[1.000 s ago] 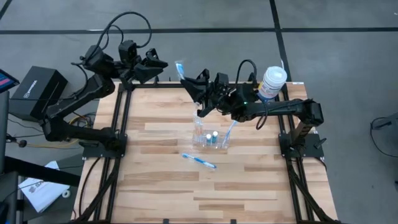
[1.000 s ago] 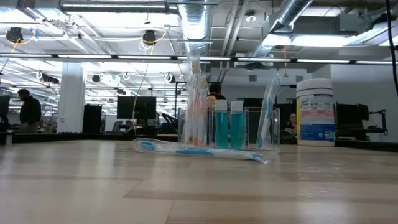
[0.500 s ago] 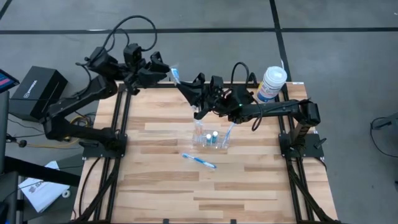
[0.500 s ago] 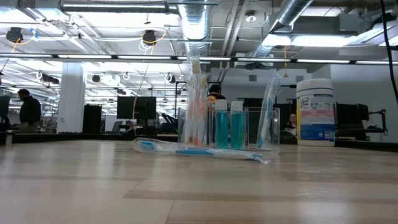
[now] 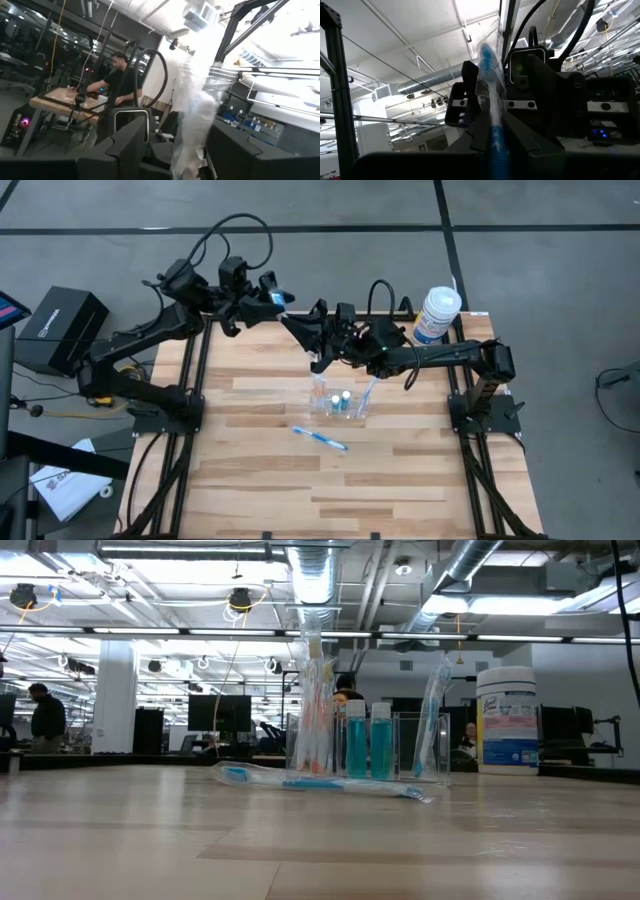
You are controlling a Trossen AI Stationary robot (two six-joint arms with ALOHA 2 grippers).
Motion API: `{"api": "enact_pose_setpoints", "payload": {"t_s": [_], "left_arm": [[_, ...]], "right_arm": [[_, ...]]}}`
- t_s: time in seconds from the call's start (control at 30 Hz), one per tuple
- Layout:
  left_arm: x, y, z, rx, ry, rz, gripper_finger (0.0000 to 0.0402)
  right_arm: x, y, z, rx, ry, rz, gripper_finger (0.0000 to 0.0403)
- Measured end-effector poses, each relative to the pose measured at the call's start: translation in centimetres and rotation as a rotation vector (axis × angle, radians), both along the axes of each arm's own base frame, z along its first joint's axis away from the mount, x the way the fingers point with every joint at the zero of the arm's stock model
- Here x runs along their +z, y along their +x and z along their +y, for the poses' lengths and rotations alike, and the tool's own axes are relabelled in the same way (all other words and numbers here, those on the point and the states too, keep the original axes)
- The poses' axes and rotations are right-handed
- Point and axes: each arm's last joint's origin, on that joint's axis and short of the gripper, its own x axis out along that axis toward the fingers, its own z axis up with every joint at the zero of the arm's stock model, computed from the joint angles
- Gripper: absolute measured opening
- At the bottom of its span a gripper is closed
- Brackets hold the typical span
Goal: Pick & Place toothbrushing station
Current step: Put the left blue toothbrush into the transparent organizer
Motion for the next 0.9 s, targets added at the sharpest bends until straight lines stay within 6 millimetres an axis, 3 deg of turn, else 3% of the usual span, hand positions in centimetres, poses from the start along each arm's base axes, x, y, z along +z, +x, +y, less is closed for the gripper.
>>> {"api": "enact_pose_setpoints", "payload": {"t_s": [0.47,0.63,0.83,0.9], "left_arm": [[0.12,-0.13,0.18,0.022,-0.003,-0.012,0.0162],[0.16,-0.15,0.17,0.028,0.013,-0.017,0.012],[0.22,-0.2,0.15,0.036,0.04,-0.028,0.0041],[0.22,-0.2,0.15,0.041,0.053,-0.032,0.004]], "right_arm": [[0.05,-0.05,-0.27,0.019,0.001,-0.004,0.0025],[0.05,-0.05,-0.29,0.021,0.003,-0.004,0.0025],[0.05,-0.05,-0.29,0.022,0.002,-0.005,0.0025],[0.05,-0.05,-0.28,0.026,0.002,-0.005,0.0025]]}}
